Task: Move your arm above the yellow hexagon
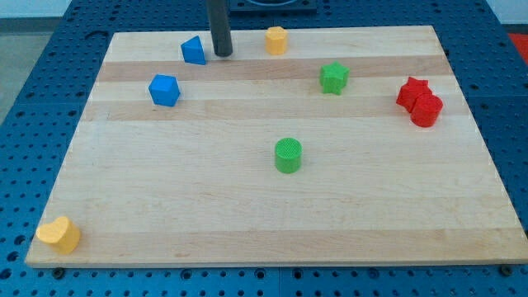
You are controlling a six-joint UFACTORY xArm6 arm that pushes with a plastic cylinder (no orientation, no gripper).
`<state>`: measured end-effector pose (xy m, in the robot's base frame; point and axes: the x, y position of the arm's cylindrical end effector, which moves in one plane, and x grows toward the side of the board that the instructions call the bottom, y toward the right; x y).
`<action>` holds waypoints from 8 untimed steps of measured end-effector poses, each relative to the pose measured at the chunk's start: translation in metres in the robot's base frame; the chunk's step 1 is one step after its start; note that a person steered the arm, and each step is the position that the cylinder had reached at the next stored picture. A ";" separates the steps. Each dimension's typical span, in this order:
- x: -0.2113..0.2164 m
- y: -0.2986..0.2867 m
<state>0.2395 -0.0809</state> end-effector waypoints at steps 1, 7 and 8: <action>-0.006 0.008; -0.035 0.054; -0.033 0.054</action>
<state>0.2062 -0.0265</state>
